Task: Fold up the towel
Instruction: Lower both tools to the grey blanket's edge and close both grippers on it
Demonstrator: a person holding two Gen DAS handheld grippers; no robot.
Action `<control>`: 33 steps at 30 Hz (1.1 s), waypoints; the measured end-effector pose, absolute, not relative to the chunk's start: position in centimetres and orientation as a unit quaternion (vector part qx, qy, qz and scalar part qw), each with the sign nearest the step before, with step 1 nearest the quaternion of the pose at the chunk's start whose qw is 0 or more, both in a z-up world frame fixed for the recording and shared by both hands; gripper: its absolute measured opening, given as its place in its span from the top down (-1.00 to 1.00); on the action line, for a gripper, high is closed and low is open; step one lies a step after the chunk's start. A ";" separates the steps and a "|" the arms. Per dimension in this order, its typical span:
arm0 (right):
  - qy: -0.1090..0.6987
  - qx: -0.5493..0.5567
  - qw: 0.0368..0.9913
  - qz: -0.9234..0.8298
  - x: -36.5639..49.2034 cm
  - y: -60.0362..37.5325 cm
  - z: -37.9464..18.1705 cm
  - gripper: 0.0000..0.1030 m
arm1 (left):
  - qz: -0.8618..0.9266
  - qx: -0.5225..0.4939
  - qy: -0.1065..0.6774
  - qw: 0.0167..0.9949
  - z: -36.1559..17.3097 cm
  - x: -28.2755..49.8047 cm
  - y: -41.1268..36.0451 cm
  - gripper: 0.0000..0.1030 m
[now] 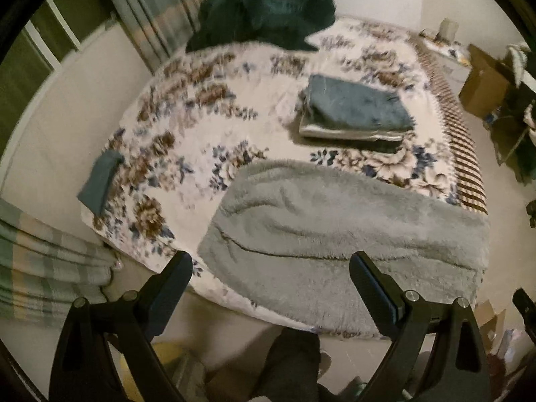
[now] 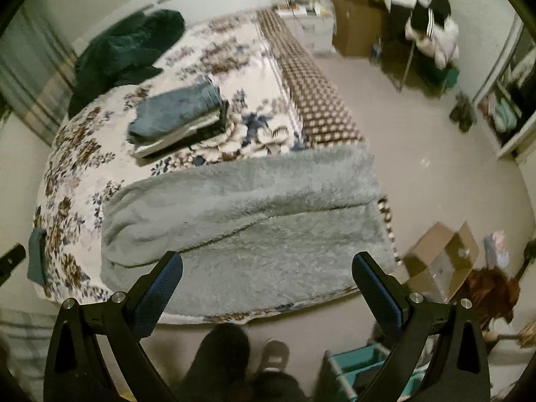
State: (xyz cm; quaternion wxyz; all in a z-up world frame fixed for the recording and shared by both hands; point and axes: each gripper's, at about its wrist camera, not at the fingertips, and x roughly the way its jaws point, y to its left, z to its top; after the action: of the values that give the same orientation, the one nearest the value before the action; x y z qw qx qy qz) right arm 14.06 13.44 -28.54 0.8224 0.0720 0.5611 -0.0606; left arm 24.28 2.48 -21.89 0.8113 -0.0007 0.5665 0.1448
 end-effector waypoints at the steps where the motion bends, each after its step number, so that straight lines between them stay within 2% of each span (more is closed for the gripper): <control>1: 0.568 0.081 0.816 -0.064 15.6 13.2 -29.9 -0.99 | 0.147 -0.007 0.575 0.805 -23.0 25.4 3.0 -0.86; 8: 0.624 0.136 0.764 -0.097 28.7 11.2 -40.7 -0.99 | 0.158 -0.095 0.642 0.744 -32.8 37.1 6.7 -0.86; 15: 0.660 0.248 0.694 -0.147 40.9 7.1 -53.6 -0.99 | 0.187 -0.203 0.688 0.671 -44.6 46.9 10.9 -0.86; 20: 0.671 0.313 0.647 -0.180 44.3 3.4 -61.5 -0.99 | 0.207 -0.250 0.713 0.622 -53.0 51.3 12.9 -0.84; 23: 0.676 0.358 0.611 -0.203 45.8 0.9 -66.5 -0.98 | 0.211 -0.277 0.724 0.595 -56.6 52.2 13.6 -0.76; 26: 0.677 0.403 0.577 -0.212 46.6 -0.4 -70.3 -0.86 | 0.212 -0.284 0.727 0.589 -58.1 52.3 13.7 -0.49; 27: 0.678 0.415 0.566 -0.215 46.9 -0.6 -71.5 -0.84 | 0.211 -0.278 0.728 0.590 -58.4 52.3 13.6 -0.25; 28: 0.680 0.422 0.558 -0.219 47.1 -0.7 -72.5 -0.79 | 0.212 -0.271 0.729 0.591 -58.7 52.2 13.5 -0.11; 30: 0.684 0.429 0.545 -0.227 47.4 -0.7 -74.2 -0.60 | 0.213 -0.258 0.731 0.595 -59.1 51.6 13.3 0.53; 31: 0.683 0.432 0.542 -0.233 47.5 -0.6 -75.0 -0.45 | 0.214 -0.252 0.729 0.599 -59.1 51.3 13.3 0.65; 33: 0.679 0.427 0.544 -0.248 47.4 -0.4 -75.4 0.00 | 0.217 -0.242 0.719 0.615 -58.3 50.6 13.1 0.86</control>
State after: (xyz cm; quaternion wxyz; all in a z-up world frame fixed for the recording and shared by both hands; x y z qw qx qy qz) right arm 47.43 -0.44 -75.39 0.5440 0.4270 0.6785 -0.2476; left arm 50.61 13.09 -58.33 0.6146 -0.2417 0.7187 0.2175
